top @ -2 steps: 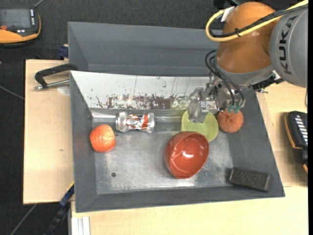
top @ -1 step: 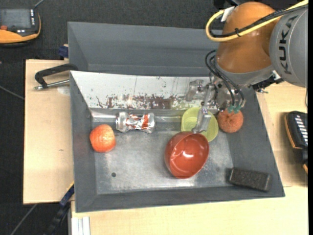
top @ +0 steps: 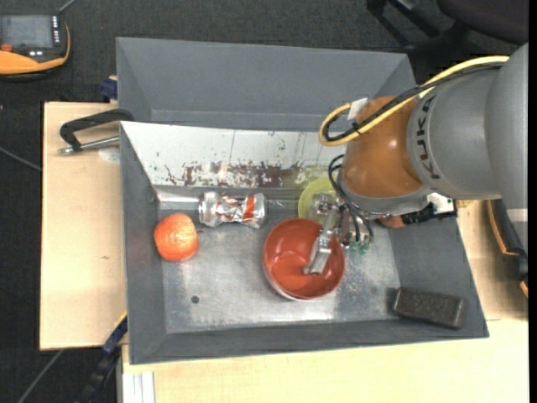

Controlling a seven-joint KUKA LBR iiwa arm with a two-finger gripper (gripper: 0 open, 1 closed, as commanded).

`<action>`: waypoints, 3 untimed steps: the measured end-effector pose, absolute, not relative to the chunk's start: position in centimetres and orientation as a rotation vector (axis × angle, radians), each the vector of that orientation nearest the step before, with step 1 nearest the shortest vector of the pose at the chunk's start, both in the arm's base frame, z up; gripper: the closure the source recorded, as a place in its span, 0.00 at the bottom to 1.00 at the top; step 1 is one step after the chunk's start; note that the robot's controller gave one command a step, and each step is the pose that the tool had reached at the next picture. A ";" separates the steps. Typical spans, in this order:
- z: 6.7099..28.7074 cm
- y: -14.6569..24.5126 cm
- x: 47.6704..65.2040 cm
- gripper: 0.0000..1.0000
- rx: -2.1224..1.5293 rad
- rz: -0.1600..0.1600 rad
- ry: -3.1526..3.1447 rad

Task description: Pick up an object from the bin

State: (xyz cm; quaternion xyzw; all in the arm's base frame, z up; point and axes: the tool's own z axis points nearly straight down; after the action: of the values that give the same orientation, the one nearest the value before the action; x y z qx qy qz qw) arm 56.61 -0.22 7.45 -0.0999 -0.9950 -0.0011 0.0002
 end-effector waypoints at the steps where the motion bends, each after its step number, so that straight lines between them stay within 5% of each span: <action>1: 7.8 -0.2 56.8 0.00 -0.313 -0.005 -3.132; 2: 8.0 -0.3 56.9 1.00 -0.315 -0.002 -3.133; 3: 15.5 -0.6 59.8 1.00 0.232 0.001 -3.151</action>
Offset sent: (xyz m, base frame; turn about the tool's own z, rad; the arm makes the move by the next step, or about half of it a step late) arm 0.0000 0.0000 0.0000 0.0000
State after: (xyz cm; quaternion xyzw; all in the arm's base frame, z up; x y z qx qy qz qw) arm 59.79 -0.59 15.47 0.0733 -0.9973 0.0004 -0.0092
